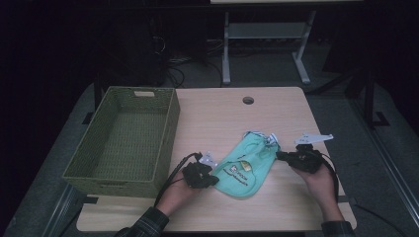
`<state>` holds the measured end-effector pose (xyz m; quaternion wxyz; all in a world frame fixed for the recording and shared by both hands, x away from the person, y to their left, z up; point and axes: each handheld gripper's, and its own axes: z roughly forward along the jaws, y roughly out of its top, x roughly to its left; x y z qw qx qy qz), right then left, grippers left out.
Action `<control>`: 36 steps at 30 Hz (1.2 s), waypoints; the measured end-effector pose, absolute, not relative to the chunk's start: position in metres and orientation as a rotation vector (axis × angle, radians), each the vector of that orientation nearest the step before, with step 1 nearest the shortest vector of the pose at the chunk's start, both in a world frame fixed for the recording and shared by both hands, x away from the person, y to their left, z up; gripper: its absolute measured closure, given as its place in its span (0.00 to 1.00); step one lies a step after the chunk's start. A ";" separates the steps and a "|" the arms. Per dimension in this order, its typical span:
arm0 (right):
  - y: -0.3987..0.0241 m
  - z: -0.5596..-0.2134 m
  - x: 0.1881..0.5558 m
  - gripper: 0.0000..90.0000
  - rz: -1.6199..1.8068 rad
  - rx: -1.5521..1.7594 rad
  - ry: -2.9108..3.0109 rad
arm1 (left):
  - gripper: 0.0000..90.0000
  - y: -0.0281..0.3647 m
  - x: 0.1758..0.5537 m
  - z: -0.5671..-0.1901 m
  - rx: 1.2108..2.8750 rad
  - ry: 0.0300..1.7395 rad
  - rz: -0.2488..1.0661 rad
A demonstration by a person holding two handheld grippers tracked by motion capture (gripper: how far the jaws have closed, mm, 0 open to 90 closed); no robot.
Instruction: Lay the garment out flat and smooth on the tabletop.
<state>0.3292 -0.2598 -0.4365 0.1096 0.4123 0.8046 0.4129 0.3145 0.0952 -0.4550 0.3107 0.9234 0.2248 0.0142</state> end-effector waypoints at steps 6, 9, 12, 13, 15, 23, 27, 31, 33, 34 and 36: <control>-0.246 -0.446 0.314 1.00 1.274 1.181 2.400 | 0.98 0.095 0.314 -0.455 2.438 0.595 0.039; -0.232 -0.451 0.305 1.00 1.259 1.136 2.443 | 0.98 0.095 0.314 -0.455 2.439 0.595 0.041; -0.223 -0.455 0.302 1.00 1.229 1.127 2.468 | 0.98 0.094 0.314 -0.455 2.428 0.608 0.040; -0.220 -0.456 0.302 1.00 1.222 1.130 2.480 | 0.98 0.094 0.314 -0.455 2.430 0.609 0.040; -0.215 -0.460 0.302 1.00 1.180 1.112 2.498 | 0.98 0.093 0.313 -0.454 2.423 0.616 0.029; -0.205 -0.469 0.302 1.00 1.084 1.091 2.553 | 0.99 0.087 0.324 -0.436 2.377 0.584 0.052; -0.204 -0.470 0.302 1.00 1.082 1.073 2.549 | 0.99 0.079 0.340 -0.429 2.349 0.599 0.089; -0.205 -0.470 0.302 1.00 1.094 1.076 2.551 | 0.99 0.067 0.358 -0.426 2.339 0.593 0.105; -0.205 -0.470 0.303 1.00 1.093 1.063 2.552 | 0.99 0.059 0.368 -0.426 2.345 0.592 0.118; -0.205 -0.470 0.302 1.00 1.090 1.058 2.553 | 0.99 0.054 0.373 -0.427 2.338 0.596 0.120; -0.205 -0.471 0.301 1.00 1.095 1.061 2.545 | 0.99 0.046 0.381 -0.431 2.346 0.598 0.107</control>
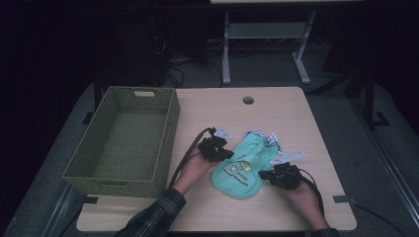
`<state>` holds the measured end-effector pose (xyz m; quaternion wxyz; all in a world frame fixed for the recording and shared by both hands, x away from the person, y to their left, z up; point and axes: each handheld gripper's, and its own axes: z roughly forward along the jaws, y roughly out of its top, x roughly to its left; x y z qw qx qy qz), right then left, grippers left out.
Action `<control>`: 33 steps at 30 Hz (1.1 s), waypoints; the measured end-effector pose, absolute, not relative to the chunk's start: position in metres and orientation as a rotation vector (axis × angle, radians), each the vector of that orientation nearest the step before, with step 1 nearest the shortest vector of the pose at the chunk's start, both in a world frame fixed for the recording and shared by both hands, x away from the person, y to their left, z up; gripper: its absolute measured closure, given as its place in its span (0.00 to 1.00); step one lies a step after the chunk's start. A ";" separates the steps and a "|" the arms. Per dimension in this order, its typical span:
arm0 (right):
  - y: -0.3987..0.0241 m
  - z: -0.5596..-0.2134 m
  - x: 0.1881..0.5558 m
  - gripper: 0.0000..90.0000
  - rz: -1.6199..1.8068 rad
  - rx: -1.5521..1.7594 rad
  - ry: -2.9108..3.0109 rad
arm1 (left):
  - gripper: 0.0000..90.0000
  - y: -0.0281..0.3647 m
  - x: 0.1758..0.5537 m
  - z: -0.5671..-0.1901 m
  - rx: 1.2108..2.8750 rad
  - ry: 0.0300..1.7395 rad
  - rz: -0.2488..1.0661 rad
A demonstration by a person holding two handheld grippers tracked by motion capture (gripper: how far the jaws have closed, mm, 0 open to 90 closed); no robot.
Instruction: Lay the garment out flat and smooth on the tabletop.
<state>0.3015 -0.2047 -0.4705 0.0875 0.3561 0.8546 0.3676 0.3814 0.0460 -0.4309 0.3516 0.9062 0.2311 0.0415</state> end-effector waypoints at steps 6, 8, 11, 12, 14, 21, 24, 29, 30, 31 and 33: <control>-0.205 -0.471 0.301 1.00 1.095 1.058 2.545 | 0.99 0.022 0.390 -0.453 2.393 0.598 0.094; -0.205 -0.471 0.301 1.00 1.096 1.059 2.544 | 0.99 0.019 0.390 -0.458 2.411 0.604 0.099; -0.205 -0.470 0.301 1.00 1.083 1.047 2.548 | 1.00 0.022 0.391 -0.459 2.415 0.604 0.124; -0.205 -0.470 0.301 1.00 1.081 1.046 2.548 | 1.00 0.024 0.391 -0.458 2.431 0.598 0.146; -0.205 -0.470 0.301 1.00 1.076 1.044 2.548 | 1.00 0.027 0.392 -0.458 2.422 0.611 0.153; -0.209 -0.469 0.300 1.00 1.053 1.053 2.551 | 1.00 0.042 0.397 -0.458 2.418 0.654 0.179; -0.212 -0.469 0.300 1.00 1.054 1.068 2.543 | 1.00 0.048 0.399 -0.457 2.429 0.672 0.218; -0.217 -0.468 0.300 1.00 1.027 1.071 2.537 | 1.00 0.055 0.400 -0.457 2.428 0.692 0.228; -0.218 -0.467 0.300 1.00 1.024 1.073 2.536 | 1.00 0.055 0.400 -0.456 2.437 0.693 0.239; -0.219 -0.467 0.300 1.00 1.023 1.083 2.532 | 1.00 0.055 0.400 -0.456 2.439 0.694 0.244; -0.220 -0.467 0.300 1.00 1.023 1.084 2.533 | 1.00 0.055 0.399 -0.457 2.433 0.693 0.232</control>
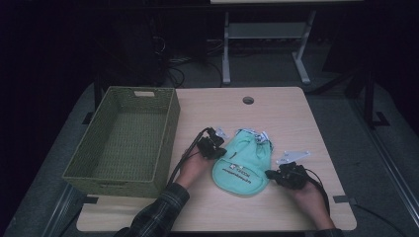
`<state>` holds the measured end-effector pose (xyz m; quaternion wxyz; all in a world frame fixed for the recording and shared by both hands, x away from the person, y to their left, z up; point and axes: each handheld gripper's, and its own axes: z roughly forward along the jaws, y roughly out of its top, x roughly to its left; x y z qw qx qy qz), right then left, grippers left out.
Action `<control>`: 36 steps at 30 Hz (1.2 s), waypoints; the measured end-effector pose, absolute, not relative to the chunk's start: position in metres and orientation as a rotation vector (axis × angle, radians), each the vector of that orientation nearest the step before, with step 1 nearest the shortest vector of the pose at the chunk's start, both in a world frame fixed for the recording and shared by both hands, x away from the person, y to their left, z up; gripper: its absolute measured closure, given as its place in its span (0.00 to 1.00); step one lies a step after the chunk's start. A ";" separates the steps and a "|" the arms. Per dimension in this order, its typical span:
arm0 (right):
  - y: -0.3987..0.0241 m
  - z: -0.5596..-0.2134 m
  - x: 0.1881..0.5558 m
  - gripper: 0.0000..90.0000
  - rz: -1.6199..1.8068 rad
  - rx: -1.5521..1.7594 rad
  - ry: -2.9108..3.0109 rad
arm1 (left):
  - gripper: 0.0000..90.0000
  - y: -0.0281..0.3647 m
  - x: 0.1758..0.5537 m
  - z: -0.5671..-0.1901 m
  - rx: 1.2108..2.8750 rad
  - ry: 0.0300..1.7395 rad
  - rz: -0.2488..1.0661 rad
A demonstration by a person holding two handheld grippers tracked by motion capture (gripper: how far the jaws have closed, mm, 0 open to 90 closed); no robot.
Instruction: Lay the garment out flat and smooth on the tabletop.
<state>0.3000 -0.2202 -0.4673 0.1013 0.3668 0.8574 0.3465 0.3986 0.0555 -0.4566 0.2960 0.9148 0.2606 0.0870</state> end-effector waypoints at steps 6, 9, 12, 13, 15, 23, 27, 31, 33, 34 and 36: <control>-0.221 -0.467 0.300 1.00 1.021 1.089 2.535 | 1.00 0.058 0.390 -0.456 2.432 0.685 0.171; -0.222 -0.467 0.300 1.00 1.015 1.087 2.535 | 1.00 0.060 0.383 -0.456 2.437 0.679 0.144; -0.225 -0.467 0.300 1.00 1.013 1.097 2.532 | 1.00 0.061 0.376 -0.456 2.435 0.678 0.115; -0.226 -0.467 0.300 1.00 1.014 1.101 2.529 | 1.00 0.061 0.372 -0.456 2.433 0.674 0.105; -0.228 -0.467 0.300 1.00 1.008 1.108 2.525 | 1.00 0.061 0.366 -0.456 2.431 0.666 0.088; -0.239 -0.466 0.296 1.00 0.997 1.126 2.511 | 1.00 0.053 0.340 -0.456 2.443 0.611 0.030; -0.241 -0.466 0.293 1.00 0.998 1.133 2.511 | 0.99 0.052 0.330 -0.455 2.457 0.584 0.010; -0.240 -0.466 0.291 0.97 1.003 1.125 2.526 | 0.98 0.052 0.330 -0.455 2.460 0.580 -0.005; -0.239 -0.464 0.291 0.95 1.016 1.111 2.529 | 0.98 0.052 0.331 -0.455 2.448 0.592 -0.013; -0.239 -0.462 0.293 0.94 1.029 1.104 2.517 | 0.98 0.052 0.332 -0.455 2.459 0.581 -0.011; -0.240 -0.457 0.299 0.93 1.065 1.098 2.494 | 0.99 0.052 0.332 -0.455 2.460 0.580 -0.009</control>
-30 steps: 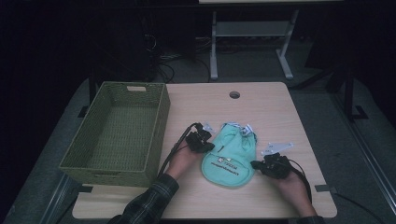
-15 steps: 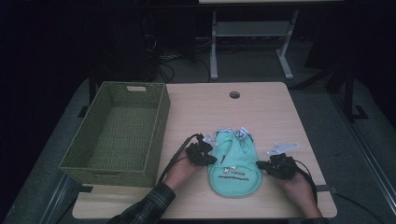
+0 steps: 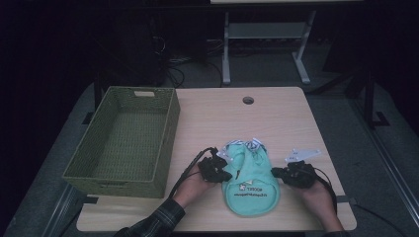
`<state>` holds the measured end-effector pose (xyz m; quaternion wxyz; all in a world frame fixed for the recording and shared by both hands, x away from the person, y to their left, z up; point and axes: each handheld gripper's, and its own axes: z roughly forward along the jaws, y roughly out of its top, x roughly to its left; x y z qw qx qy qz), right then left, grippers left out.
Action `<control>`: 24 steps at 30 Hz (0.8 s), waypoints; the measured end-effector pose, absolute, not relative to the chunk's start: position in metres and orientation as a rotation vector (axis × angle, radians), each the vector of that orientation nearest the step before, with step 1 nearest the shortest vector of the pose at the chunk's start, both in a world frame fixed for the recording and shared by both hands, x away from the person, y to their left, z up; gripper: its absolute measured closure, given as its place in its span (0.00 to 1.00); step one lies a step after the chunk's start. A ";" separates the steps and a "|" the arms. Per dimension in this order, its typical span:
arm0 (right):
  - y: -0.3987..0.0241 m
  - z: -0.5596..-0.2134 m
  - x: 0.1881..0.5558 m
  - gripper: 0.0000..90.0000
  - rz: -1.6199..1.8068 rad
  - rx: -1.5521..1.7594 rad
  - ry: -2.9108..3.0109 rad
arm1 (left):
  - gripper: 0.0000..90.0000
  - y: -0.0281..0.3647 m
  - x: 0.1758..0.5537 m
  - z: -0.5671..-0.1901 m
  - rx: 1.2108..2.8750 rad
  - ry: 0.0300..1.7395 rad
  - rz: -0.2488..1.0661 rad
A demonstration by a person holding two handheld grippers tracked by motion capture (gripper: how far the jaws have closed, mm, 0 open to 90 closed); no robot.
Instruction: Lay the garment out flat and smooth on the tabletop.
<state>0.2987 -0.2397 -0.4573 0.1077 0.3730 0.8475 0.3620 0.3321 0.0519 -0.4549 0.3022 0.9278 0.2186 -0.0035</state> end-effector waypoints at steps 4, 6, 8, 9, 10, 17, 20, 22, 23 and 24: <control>-0.240 -0.447 0.319 0.93 1.111 1.105 2.464 | 1.00 0.051 0.331 -0.455 2.463 0.575 0.009; -0.238 -0.444 0.331 0.93 1.107 1.110 2.455 | 1.00 0.050 0.330 -0.455 2.462 0.572 0.016; -0.235 -0.443 0.344 0.93 1.102 1.121 2.444 | 1.00 0.050 0.330 -0.455 2.465 0.566 0.023; -0.234 -0.443 0.350 0.93 1.104 1.130 2.442 | 1.00 0.050 0.330 -0.455 2.463 0.566 0.024; -0.234 -0.443 0.357 0.93 1.116 1.126 2.436 | 1.00 0.050 0.330 -0.455 2.464 0.563 0.027; -0.223 -0.453 0.386 0.97 1.094 1.166 2.452 | 1.00 0.050 0.329 -0.455 2.456 0.570 0.021; -0.219 -0.457 0.390 0.96 1.107 1.178 2.471 | 1.00 0.050 0.329 -0.455 2.461 0.565 0.022; -0.215 -0.459 0.390 0.94 1.113 1.172 2.489 | 1.00 0.050 0.330 -0.455 2.468 0.557 0.024; -0.214 -0.460 0.389 0.93 1.114 1.163 2.495 | 1.00 0.050 0.330 -0.455 2.467 0.559 0.023; -0.211 -0.461 0.389 0.91 1.115 1.161 2.502 | 1.00 0.050 0.330 -0.455 2.468 0.559 0.023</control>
